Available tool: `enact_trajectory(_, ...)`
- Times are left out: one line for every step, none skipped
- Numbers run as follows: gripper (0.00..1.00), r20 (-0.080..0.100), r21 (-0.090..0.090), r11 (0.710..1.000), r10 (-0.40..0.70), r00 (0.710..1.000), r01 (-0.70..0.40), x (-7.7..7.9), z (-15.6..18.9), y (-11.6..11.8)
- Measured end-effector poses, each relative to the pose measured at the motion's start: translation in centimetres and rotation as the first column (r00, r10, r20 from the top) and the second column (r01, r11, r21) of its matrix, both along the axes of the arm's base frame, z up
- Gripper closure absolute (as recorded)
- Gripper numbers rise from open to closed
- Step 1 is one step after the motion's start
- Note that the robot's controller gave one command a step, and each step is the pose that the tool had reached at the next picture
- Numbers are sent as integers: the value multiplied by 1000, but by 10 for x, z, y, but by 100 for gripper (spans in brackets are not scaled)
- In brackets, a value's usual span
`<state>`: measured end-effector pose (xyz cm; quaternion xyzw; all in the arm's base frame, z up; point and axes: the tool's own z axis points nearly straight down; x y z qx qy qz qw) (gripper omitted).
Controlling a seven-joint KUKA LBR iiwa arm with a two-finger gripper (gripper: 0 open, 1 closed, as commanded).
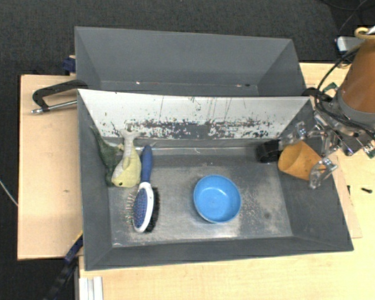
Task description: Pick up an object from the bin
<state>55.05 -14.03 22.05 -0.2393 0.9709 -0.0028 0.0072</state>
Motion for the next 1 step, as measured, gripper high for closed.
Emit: enact_trajectory(100, -5, 1, 966, 257, 966, -257, 25, 33, 51)
